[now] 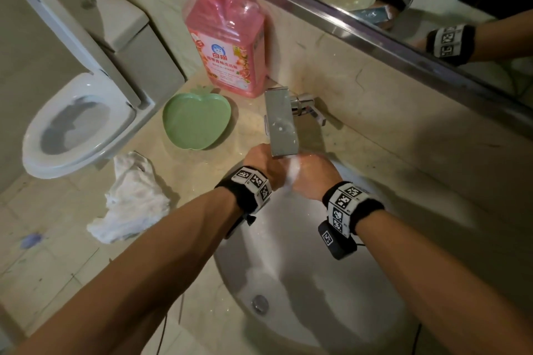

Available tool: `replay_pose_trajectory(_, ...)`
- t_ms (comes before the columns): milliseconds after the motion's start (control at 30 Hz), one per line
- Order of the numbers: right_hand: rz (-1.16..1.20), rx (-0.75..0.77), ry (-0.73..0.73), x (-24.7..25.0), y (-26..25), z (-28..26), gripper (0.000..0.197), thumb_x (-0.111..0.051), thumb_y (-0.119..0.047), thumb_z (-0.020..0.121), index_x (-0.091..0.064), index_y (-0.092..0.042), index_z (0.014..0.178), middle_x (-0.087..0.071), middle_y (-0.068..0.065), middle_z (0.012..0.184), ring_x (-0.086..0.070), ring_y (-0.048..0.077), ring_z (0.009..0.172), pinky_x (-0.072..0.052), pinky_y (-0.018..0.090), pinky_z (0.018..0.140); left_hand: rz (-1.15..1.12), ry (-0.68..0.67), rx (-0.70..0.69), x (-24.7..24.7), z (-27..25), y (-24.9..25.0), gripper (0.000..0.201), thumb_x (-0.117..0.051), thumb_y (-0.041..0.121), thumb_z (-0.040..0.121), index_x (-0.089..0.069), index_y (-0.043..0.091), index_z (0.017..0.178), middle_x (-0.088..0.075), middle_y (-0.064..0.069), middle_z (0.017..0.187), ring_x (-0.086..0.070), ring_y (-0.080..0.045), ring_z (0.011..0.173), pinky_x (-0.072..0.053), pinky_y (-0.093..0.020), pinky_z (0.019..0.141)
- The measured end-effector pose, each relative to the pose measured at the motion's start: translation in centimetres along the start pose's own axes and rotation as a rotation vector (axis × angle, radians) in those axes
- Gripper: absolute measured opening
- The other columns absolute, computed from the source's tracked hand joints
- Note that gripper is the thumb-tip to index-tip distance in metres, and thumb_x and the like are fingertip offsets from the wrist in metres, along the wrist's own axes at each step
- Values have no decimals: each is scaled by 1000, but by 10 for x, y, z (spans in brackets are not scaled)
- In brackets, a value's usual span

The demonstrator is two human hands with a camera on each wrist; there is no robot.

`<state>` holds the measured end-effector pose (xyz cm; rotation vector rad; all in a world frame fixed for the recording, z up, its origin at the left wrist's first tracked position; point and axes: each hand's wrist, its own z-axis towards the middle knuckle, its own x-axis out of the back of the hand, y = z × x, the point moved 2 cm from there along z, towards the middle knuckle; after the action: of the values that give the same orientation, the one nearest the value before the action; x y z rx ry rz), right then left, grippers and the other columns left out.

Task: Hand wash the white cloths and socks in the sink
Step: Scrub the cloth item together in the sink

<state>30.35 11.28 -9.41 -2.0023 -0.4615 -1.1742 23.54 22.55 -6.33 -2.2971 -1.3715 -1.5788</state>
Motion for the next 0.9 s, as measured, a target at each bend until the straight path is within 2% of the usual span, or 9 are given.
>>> replay_pose_trajectory(100, -146, 94, 38, -2, -1, 0, 30, -76, -23, 76, -66, -8, 101, -71, 10, 88, -69, 27, 83, -47, 28, 70, 136, -52, -85, -5, 2, 4, 35, -47, 35, 91, -62, 19, 118, -68, -5, 110, -60, -22, 85, -54, -28, 75)
replay_pose_trajectory(233, -216, 143, 3, -3, -4, -3, 11, -70, -17, 75, -59, -20, 77, -65, 1, 69, -67, 24, 67, -46, 26, 60, 256, -96, -194, -10, 1, 6, 53, -36, 43, 71, -57, 32, 119, -68, -2, 107, -57, -24, 77, -46, -27, 62)
replay_pose_trajectory(333, -104, 81, -21, -3, -1, -5, 19, -73, -22, 75, -59, -23, 87, -56, -3, 74, -64, 22, 74, -41, 25, 65, 297, -220, -200, -8, 2, -1, 43, -50, 43, 83, -58, 30, 123, -66, 0, 118, -61, -24, 95, -53, -33, 80)
replay_pose_trajectory(467, 279, -84, -19, 2, 6, -4, 51, -78, -29, 77, -61, -15, 122, -67, 1, 106, -63, 20, 96, -49, 28, 80, 23, -134, -276, 15, 2, -12, 68, -80, 30, 71, -54, 22, 133, -57, -1, 123, -56, -18, 106, -46, -26, 88)
replay_pose_trajectory(533, 464, -138, -47, 3, 3, -6, 59, -81, -33, 75, -60, -17, 128, -68, 1, 113, -65, 19, 103, -55, 35, 87, -183, -93, -261, 28, -2, -19, 83, -87, 25, 65, -44, 17, 136, -52, -1, 125, -52, -16, 108, -43, -26, 89)
replay_pose_trajectory(567, 513, -157, -73, 3, 0, -7, 63, -81, -37, 74, -60, -18, 130, -69, 1, 115, -65, 19, 106, -55, 38, 90, -269, -65, -226, 33, -4, -25, 76, -87, 23, 64, -46, 16, 128, -54, -1, 122, -53, -16, 106, -43, -26, 86)
replay_pose_trajectory(700, 672, -160, -207, 0, -21, -9, 55, -81, -35, 71, -62, -25, 122, -72, -3, 107, -68, 13, 99, -56, 36, 88, -482, -34, -235, 40, -13, -49, 49, -81, -2, 66, -59, 26, 100, -60, 1, 101, -52, -16, 91, -40, -21, 74)
replay_pose_trajectory(800, 821, -140, -184, 0, -34, -8, 39, -78, -18, 72, -66, -22, 109, -74, -4, 97, -71, 15, 93, -55, 28, 77, -532, -54, -290, 40, -19, -61, 60, -76, -8, 68, -61, 35, 107, -61, 5, 111, -53, -8, 95, -40, -7, 79)
replay_pose_trajectory(900, 923, -160, -128, 2, -38, -8, 29, -71, -1, 79, -73, -16, 104, -76, 6, 104, -71, 23, 104, -56, 37, 90, -532, -97, -286, 34, -22, -68, 60, -74, -3, 77, -50, 19, 128, -54, 0, 122, -51, -13, 106, -41, -14, 85)
